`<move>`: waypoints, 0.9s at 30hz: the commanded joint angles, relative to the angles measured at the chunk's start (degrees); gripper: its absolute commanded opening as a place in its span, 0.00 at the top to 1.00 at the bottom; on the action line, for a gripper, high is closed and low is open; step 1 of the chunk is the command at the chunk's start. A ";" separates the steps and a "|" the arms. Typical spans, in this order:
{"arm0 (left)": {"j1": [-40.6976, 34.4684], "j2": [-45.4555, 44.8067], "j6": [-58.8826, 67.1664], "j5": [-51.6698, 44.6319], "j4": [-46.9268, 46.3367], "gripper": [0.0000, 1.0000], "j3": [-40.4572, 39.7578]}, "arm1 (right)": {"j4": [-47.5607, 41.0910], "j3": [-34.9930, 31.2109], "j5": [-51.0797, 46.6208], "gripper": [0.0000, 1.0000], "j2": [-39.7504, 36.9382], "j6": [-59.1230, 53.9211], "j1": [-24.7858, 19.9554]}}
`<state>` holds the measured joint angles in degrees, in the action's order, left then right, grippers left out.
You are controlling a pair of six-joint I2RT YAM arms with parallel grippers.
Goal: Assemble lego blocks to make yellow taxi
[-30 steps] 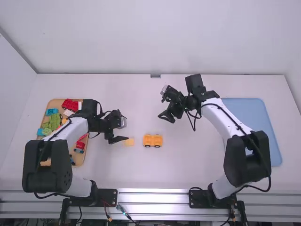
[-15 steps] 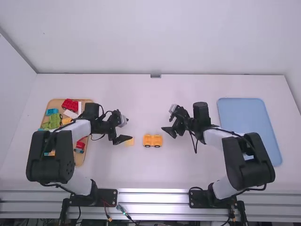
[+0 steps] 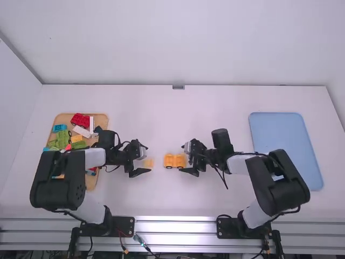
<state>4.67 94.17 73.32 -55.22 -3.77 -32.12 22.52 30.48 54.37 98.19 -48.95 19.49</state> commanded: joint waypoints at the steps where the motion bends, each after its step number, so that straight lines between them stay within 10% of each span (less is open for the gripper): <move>1: -0.15 2.27 0.52 0.57 0.76 0.01 0.13 | -0.13 2.58 3.06 0.01 5.64 -2.10 0.72; 16: -0.13 13.16 9.66 2.19 1.70 0.13 -3.82 | -0.13 6.47 8.17 0.01 13.79 -1.90 0.66; 27: -0.17 14.78 9.68 2.19 2.34 0.73 -3.91 | 0.55 7.02 8.17 0.01 13.79 0.72 0.28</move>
<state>4.64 107.90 82.43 -54.13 -0.97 -35.73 23.07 36.69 61.36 111.53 -49.10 20.08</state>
